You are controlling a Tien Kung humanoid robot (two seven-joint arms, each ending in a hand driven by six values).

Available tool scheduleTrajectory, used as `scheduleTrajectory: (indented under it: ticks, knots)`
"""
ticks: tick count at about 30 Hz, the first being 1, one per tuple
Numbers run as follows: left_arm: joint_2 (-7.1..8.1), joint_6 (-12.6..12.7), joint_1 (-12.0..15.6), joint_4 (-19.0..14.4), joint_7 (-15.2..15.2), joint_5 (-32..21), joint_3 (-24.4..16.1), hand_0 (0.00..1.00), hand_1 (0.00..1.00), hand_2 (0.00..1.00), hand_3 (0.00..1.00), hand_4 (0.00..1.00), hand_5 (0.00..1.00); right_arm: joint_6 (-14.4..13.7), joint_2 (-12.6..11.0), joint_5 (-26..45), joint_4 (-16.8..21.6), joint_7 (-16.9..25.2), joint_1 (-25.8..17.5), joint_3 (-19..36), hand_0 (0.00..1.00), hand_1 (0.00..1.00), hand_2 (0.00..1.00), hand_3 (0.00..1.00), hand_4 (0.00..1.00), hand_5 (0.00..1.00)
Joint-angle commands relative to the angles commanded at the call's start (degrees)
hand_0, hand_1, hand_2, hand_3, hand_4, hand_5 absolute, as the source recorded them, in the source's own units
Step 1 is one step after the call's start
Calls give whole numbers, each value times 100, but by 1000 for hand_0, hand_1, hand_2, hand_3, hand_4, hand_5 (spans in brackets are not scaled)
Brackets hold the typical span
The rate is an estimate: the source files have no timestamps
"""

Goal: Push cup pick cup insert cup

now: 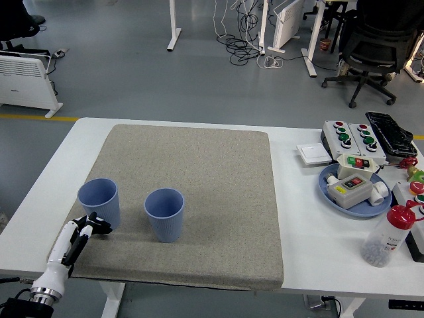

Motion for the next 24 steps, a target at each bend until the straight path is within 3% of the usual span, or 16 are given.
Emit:
scheduleTrajectory:
  ticks: [24]
  knots:
    - [-292,-114,-915,986,3,-13,113,631,526,483,441,527,998,-7,27,-191,7,-74,4,129,704,639,665,591,84,462]
